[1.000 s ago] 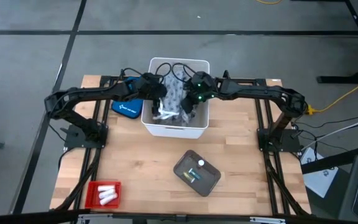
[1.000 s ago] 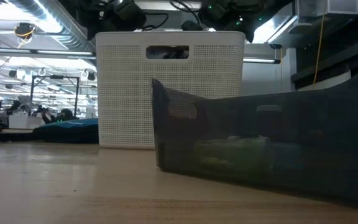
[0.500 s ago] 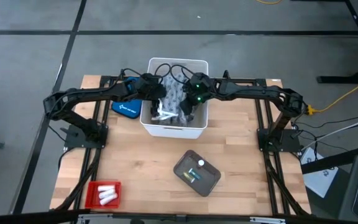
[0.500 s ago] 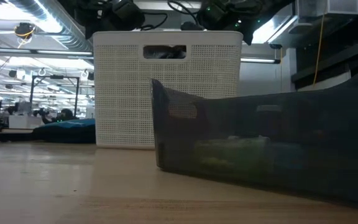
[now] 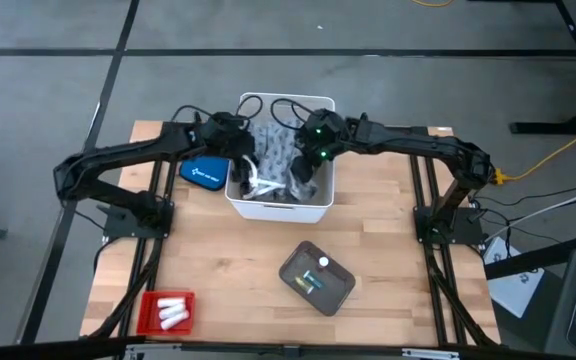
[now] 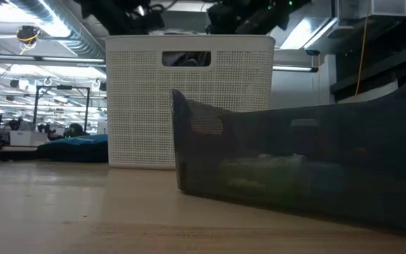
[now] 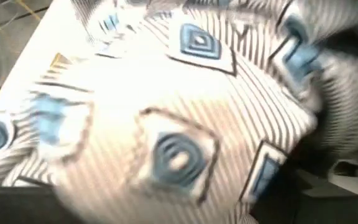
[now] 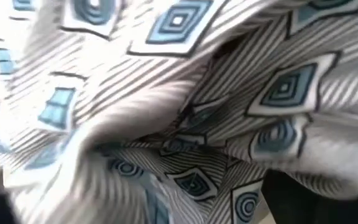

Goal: Pick & place medical supplies in basket/bin
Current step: Put the gray patient gown into the white organizer bin

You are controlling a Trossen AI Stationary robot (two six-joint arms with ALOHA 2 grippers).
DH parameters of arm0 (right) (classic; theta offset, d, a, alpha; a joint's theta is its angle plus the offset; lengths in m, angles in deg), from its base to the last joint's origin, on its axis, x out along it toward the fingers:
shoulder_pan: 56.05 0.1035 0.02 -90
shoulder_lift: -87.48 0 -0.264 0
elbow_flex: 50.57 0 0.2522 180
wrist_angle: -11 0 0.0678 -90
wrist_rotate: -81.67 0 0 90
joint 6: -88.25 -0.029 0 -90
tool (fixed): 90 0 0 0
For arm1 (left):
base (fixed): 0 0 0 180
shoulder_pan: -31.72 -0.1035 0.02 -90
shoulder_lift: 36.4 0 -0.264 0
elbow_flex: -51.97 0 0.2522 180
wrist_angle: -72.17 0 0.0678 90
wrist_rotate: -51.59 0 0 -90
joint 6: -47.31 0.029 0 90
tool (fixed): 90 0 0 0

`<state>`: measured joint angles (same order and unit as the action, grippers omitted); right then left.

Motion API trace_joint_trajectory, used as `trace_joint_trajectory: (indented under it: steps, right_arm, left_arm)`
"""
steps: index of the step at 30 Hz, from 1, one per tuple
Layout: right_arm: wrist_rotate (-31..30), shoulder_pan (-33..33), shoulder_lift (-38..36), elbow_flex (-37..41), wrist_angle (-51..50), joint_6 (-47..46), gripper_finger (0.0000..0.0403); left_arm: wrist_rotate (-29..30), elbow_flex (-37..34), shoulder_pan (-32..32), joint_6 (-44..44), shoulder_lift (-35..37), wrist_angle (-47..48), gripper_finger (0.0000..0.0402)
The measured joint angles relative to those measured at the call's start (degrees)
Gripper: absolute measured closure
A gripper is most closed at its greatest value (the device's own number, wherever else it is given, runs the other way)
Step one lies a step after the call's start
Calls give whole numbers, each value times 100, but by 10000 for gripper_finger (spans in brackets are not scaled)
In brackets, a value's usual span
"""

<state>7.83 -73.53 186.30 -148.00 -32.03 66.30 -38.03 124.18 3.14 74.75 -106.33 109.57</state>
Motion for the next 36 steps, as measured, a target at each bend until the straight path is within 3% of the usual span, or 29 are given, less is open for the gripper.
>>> trace_joint_trajectory:
  steps: [9, 15, 21, 24, 28, 32, 36]
  right_arm:
    - [-207, 114, -2, -379, -787, 13, 119]
    - [-319, 110, -2, -386, -803, 69, 119]
    - [-782, 103, -145, -385, -800, 166, 120]
    - [-974, 103, -342, -385, -711, 185, 120]
    - [-988, 161, -546, -403, -626, 157, 120]
    - [-444, 212, -416, -401, -920, 15, 120]
    - [-583, 264, -394, -382, -1012, -7, 120]
  left_arm:
    - [-397, 446, 119, -170, 412, 1016, 197]
    - [-896, 446, 405, -212, 494, 394, 205]
    - [-327, 446, 658, -79, 402, -58, 210]
    - [-586, 461, 581, -333, 375, 382, 210]
    - [-748, 435, 439, -387, 161, 1284, 215]
    - [-786, 572, 533, -411, 186, 876, 223]
    - [-230, 890, 669, -373, 179, 630, 229]
